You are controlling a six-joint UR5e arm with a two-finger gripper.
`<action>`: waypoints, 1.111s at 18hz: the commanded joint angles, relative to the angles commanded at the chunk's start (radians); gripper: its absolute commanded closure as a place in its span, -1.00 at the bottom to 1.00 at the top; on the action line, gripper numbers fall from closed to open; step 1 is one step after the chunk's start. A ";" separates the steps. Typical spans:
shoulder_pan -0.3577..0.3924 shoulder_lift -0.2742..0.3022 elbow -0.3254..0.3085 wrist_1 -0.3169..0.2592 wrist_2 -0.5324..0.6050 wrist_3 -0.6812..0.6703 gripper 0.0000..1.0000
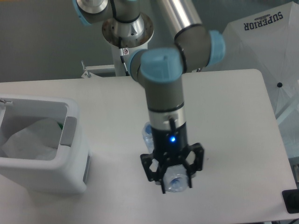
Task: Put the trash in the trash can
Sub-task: 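Lift the bottle and carry it over the trash bin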
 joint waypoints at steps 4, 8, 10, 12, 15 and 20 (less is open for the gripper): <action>-0.011 0.025 0.022 0.069 -0.005 0.002 -0.10; -0.054 0.064 0.043 0.069 -0.014 0.002 -0.11; -0.092 0.075 0.045 0.069 -0.018 0.005 -0.11; -0.112 0.077 0.063 0.069 -0.020 0.003 -0.11; -0.156 0.077 0.075 0.069 -0.020 0.005 -0.11; -0.247 0.075 0.071 0.071 -0.018 -0.015 -0.11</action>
